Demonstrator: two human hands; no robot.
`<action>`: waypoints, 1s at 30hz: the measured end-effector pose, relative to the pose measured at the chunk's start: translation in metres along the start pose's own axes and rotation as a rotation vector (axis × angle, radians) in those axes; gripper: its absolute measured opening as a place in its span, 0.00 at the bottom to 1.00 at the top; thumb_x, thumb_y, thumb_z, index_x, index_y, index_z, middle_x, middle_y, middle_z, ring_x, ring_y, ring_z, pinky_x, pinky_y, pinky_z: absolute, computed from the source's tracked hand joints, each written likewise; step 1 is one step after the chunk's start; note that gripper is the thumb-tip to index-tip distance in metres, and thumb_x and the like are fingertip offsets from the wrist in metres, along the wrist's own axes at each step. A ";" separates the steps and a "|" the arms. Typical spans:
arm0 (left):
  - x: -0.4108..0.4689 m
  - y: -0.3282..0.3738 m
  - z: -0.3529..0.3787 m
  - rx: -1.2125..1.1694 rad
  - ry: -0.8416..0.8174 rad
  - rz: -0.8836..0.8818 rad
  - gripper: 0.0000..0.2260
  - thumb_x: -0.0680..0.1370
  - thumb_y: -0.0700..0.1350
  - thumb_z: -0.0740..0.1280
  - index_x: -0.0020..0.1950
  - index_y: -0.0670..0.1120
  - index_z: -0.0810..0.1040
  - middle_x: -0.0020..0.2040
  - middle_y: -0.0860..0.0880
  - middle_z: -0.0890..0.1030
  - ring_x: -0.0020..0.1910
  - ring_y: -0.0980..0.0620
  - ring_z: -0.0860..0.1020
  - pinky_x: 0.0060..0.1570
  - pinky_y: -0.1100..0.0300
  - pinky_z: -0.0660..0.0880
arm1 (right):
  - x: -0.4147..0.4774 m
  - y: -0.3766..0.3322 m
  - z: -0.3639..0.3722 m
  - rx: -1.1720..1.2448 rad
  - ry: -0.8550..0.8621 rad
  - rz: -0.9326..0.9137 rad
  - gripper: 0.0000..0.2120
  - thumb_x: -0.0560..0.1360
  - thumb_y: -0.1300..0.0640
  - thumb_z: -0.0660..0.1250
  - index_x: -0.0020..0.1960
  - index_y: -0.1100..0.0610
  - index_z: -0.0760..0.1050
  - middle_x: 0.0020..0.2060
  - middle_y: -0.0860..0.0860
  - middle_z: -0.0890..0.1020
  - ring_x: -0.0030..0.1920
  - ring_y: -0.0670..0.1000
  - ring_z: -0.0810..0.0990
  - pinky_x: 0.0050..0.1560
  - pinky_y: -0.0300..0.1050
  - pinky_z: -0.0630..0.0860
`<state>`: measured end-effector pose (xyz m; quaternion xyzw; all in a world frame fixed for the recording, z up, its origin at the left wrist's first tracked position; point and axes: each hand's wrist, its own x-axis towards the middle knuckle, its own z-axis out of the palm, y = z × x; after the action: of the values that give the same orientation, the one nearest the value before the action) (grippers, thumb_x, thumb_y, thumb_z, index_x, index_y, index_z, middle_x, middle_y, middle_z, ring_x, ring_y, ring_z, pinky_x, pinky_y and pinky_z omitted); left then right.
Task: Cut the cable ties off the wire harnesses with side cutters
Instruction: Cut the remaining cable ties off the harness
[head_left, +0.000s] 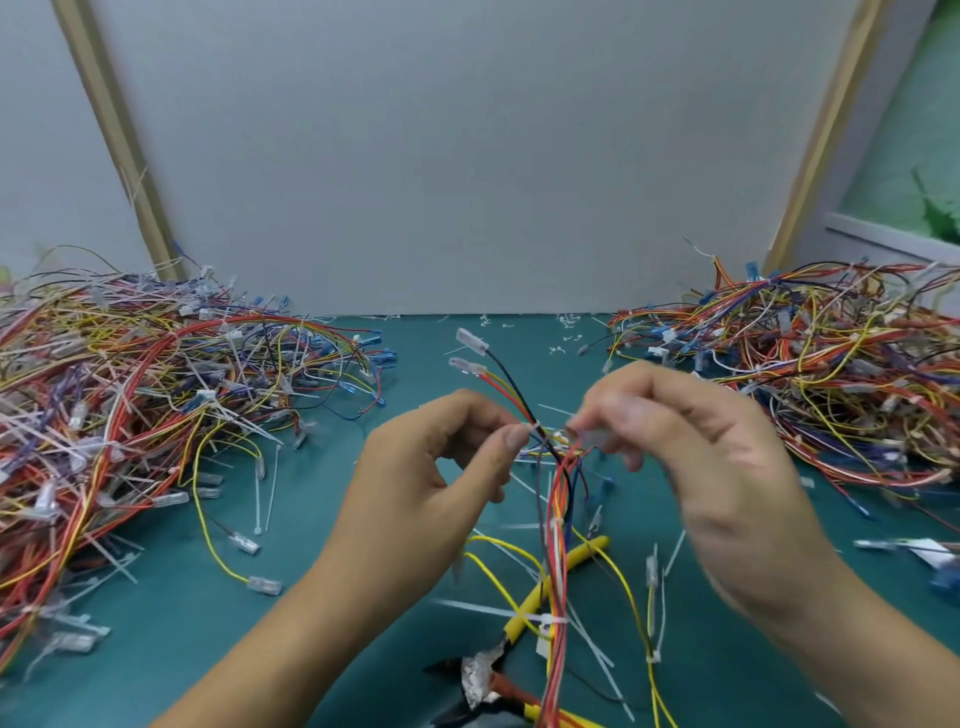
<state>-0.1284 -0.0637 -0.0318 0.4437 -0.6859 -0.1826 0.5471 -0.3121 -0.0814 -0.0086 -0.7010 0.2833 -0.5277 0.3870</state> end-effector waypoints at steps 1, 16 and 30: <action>-0.001 0.001 0.000 0.012 -0.003 0.001 0.05 0.76 0.49 0.68 0.42 0.50 0.80 0.32 0.53 0.79 0.32 0.54 0.79 0.29 0.60 0.74 | 0.001 -0.001 0.000 0.037 -0.013 0.032 0.18 0.76 0.48 0.64 0.32 0.56 0.80 0.31 0.53 0.81 0.36 0.47 0.78 0.40 0.42 0.72; -0.001 0.007 0.000 0.300 -0.033 0.250 0.03 0.76 0.42 0.69 0.46 0.46 0.83 0.37 0.61 0.75 0.38 0.63 0.76 0.43 0.75 0.67 | 0.005 0.000 -0.012 -0.252 -0.175 0.140 0.04 0.71 0.56 0.78 0.44 0.49 0.86 0.34 0.49 0.86 0.35 0.48 0.85 0.38 0.44 0.82; 0.000 0.011 -0.003 0.299 -0.193 0.223 0.16 0.78 0.44 0.67 0.32 0.42 0.69 0.29 0.52 0.66 0.30 0.55 0.65 0.32 0.69 0.59 | 0.003 -0.003 -0.008 -0.340 -0.165 0.167 0.07 0.68 0.57 0.75 0.34 0.56 0.80 0.26 0.52 0.80 0.26 0.42 0.73 0.28 0.36 0.70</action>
<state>-0.1306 -0.0569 -0.0229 0.4217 -0.7994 -0.0587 0.4239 -0.3188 -0.0842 -0.0032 -0.7712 0.3930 -0.3791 0.3274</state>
